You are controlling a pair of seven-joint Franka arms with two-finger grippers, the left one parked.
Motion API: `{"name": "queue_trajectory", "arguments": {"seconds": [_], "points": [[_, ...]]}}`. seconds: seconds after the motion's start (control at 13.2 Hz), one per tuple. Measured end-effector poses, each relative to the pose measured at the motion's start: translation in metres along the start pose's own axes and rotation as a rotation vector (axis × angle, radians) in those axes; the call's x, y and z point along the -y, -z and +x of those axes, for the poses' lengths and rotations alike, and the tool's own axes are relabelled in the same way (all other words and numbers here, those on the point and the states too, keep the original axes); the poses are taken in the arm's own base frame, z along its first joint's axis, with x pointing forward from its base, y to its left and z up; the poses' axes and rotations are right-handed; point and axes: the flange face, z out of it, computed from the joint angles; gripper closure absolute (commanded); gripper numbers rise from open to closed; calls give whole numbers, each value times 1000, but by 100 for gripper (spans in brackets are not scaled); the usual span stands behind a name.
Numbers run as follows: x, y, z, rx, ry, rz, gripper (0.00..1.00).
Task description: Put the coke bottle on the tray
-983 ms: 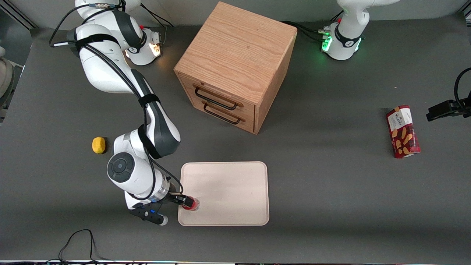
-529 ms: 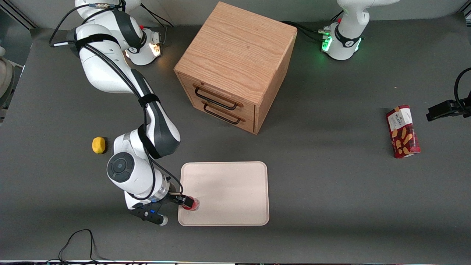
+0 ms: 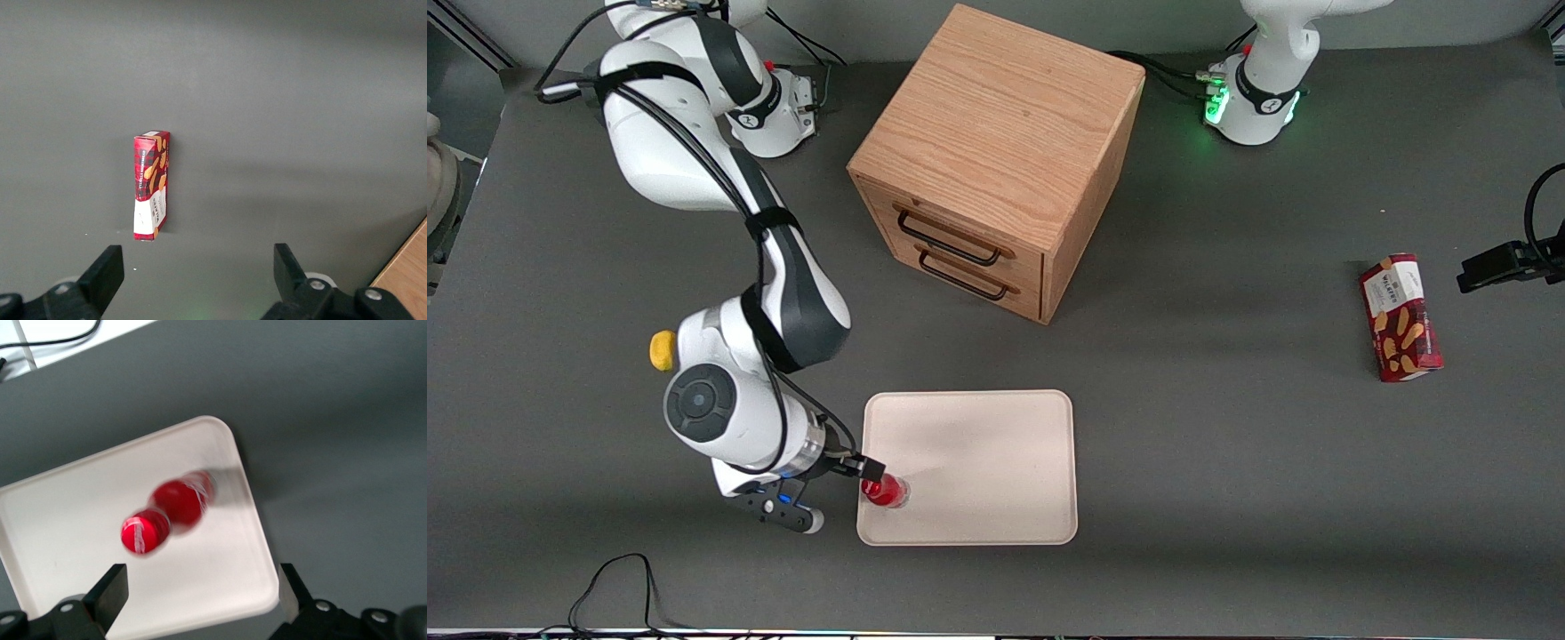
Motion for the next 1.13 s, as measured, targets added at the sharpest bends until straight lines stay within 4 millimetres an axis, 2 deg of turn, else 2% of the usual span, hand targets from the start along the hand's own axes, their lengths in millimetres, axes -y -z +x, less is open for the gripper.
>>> {"name": "queue_trajectory", "arguments": {"seconds": [0.23,0.45,0.53,0.68,0.91,1.06,1.13], "points": [[-29,49,0,68,-5,-29,0],[-71,81,1,133,36,-34,0],[-89,90,0,149,55,-30,0],[-137,109,-9,184,129,-32,0],[-215,147,-42,209,213,-29,0],[-249,163,-75,189,248,-55,0],[-258,166,-90,178,258,-76,0]]}}
